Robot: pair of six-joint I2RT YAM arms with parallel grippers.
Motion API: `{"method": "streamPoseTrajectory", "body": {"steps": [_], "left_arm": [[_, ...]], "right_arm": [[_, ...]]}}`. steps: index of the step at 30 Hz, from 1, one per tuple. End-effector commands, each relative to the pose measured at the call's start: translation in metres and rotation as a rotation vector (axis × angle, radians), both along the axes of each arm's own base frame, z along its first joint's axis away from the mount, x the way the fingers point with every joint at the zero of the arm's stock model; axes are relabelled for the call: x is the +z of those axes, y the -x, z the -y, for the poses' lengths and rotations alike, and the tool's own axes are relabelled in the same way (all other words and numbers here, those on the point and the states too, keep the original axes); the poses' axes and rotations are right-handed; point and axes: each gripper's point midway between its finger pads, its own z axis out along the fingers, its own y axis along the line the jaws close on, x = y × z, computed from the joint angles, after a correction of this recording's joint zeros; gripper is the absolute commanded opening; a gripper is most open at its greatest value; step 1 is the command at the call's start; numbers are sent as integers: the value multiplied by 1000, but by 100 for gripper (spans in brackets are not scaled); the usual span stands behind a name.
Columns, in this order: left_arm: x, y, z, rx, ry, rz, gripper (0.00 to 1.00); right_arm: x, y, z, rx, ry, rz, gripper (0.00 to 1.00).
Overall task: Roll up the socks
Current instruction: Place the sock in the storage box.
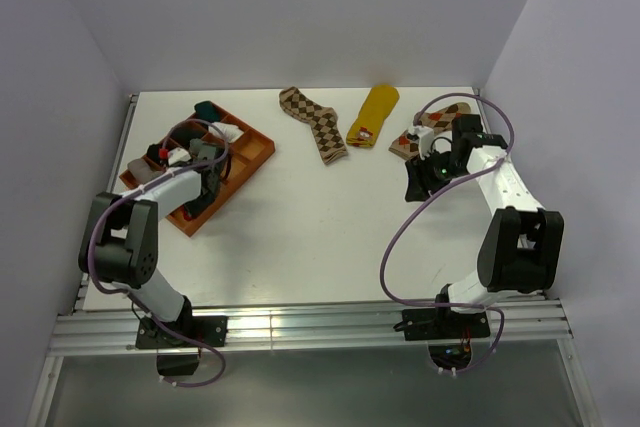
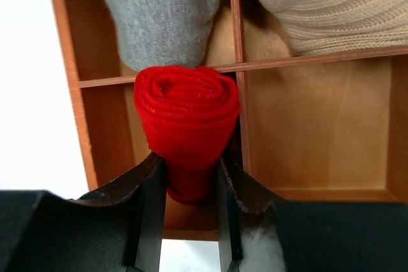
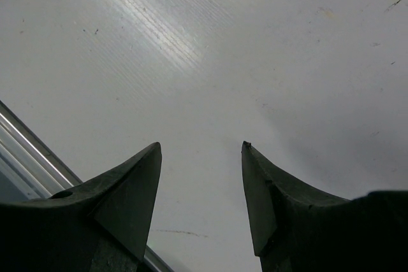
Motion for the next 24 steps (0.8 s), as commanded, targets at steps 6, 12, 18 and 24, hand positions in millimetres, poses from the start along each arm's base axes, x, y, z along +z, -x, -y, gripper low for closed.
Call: {"method": "streamPoseTrajectory", "body": {"steps": [6,12,18,24], "left_arm": [[-26,2,32,-35,338,66,0],[-27,8,18,8,339,68,30],[-16,2,19,-19,341,99,46],[-1,0,15,-10,320,111,58]], "right_arm": [[7,-1,1,-3,4,54,61],[10,1,0,-5,1,60,61],[13,1,0,-12,-1,66,61],[11,1,1,-13,3,65,60]]}}
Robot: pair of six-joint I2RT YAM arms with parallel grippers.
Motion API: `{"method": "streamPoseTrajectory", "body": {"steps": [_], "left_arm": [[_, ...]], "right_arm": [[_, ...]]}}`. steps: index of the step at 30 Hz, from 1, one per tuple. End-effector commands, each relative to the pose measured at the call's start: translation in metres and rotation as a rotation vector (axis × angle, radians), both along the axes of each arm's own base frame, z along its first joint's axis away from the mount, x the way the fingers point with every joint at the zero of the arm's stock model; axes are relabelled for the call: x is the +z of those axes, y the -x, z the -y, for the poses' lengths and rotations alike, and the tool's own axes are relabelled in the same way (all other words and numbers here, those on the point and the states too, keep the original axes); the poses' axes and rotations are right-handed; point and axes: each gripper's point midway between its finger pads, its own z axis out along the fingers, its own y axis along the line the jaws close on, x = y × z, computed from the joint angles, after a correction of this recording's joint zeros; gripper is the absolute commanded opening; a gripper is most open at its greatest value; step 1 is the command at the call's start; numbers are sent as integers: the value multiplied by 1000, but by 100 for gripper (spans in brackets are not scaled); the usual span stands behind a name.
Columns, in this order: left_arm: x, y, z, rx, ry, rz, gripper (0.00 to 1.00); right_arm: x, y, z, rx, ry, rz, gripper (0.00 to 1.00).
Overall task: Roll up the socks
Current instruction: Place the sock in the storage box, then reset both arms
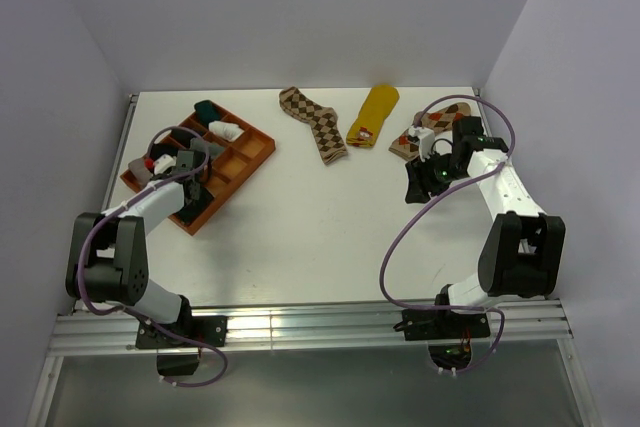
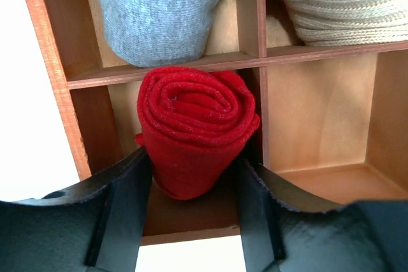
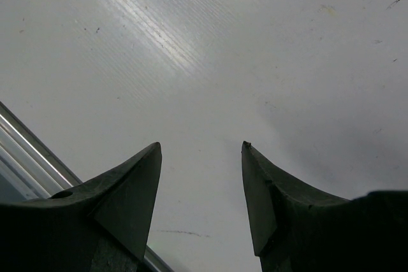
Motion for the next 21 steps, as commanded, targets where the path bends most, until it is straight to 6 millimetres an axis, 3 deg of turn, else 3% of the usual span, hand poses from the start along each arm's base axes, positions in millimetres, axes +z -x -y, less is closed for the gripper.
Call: {"method": "streamPoseTrajectory", "body": {"steps": [1,8,15,21], "left_arm": [[8,-4,11,-15,54,19,59],[32,-4,5,9,28,54,80],[69,-14,1,-4,5,122,83],[119,-26,4,-64,-2,223,82]], "right_arm": [[10,-3,1,-12,2,49,61],[14,-3,1,-14,0,54,61],[17,-3,0,-14,-1,67,61],[26,-7,-1,-36,-11,101,61]]}}
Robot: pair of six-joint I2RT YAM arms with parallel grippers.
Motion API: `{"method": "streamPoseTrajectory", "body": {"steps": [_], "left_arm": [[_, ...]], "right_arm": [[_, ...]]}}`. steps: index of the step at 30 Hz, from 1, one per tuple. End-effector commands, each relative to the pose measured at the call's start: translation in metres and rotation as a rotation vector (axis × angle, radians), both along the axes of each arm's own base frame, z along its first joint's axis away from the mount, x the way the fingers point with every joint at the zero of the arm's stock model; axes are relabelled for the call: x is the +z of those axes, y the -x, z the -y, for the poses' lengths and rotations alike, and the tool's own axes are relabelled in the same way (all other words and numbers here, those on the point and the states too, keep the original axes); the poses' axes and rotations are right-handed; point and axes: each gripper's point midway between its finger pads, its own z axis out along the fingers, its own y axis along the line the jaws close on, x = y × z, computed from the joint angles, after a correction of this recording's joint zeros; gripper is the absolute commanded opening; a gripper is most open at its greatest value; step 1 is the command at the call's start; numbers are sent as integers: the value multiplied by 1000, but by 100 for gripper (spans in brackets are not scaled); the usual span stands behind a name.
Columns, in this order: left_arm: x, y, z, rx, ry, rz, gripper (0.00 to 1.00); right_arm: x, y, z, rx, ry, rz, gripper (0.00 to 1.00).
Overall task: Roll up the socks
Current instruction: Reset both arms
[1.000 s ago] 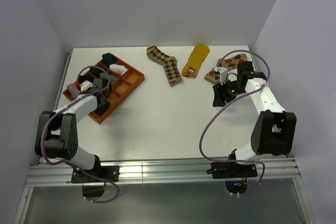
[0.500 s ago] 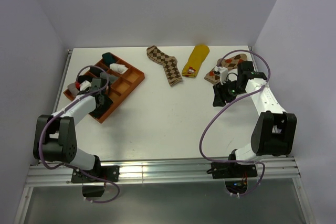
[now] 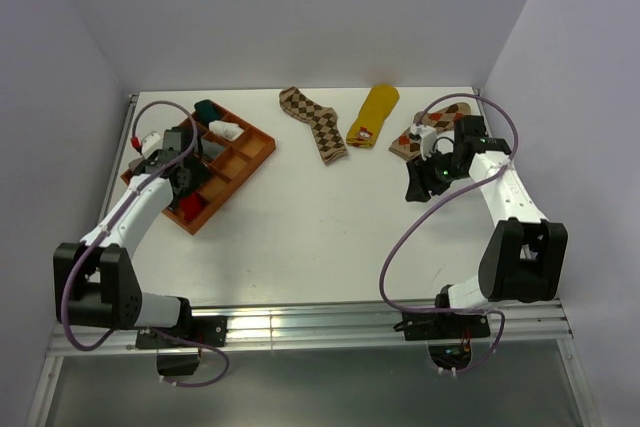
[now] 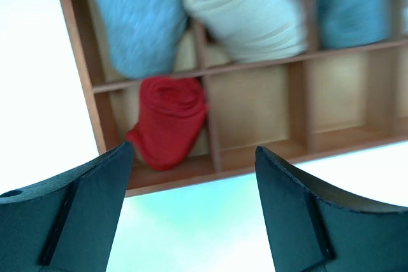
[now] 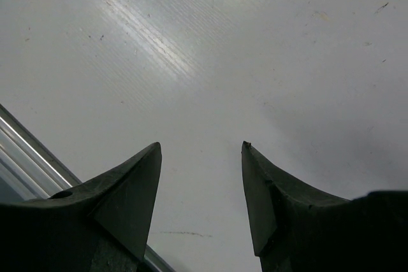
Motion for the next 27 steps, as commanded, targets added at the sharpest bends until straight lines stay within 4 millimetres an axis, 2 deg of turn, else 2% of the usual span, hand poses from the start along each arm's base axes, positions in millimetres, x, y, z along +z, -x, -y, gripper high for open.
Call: {"method": "streamPoseTrajectory", "body": {"steps": [1,2,5,6,7,8,9,10,12,13,14,15,16,21,23,27], "left_arm": [[57,-19,9,-83,-4,154,82],[69,-20,14,-113,2,191,82],[98,-30,49,-245,-11,282,82],[105,-29,74,-334,-11,298,82],[116,-31,90,-381,-7,329,82],[118,-33,106,-431,4,339,82],[125,-31,139,-538,21,371,82],[133,-32,159,-593,46,394,83],[129,-25,203,-729,67,380,83],[136,-25,219,-766,72,394,83],[127,-17,245,-836,78,368,83],[126,-15,256,-869,73,365,83],[124,-9,278,-923,88,366,83],[127,7,319,-1047,166,410,83],[124,10,327,-1072,173,412,83],[115,11,327,-1072,166,395,83]], "right_arm": [[20,-9,0,-24,-9,93,61],[25,-10,0,-33,-13,106,61],[33,-10,-2,-36,-21,132,61],[36,-10,-2,-35,-21,143,62],[39,-9,-2,-39,-19,150,62],[45,-10,-1,-48,-17,173,62],[47,-10,0,-56,-11,185,62],[50,-10,1,-63,-4,197,62],[58,-10,3,-76,5,222,63],[60,-10,4,-81,12,231,63],[67,-10,4,-90,10,245,63],[69,-10,4,-96,10,253,64],[75,-11,5,-115,9,272,64],[85,-12,6,-141,7,299,64],[88,-14,6,-154,4,305,65],[91,-16,6,-163,2,305,65]]}}
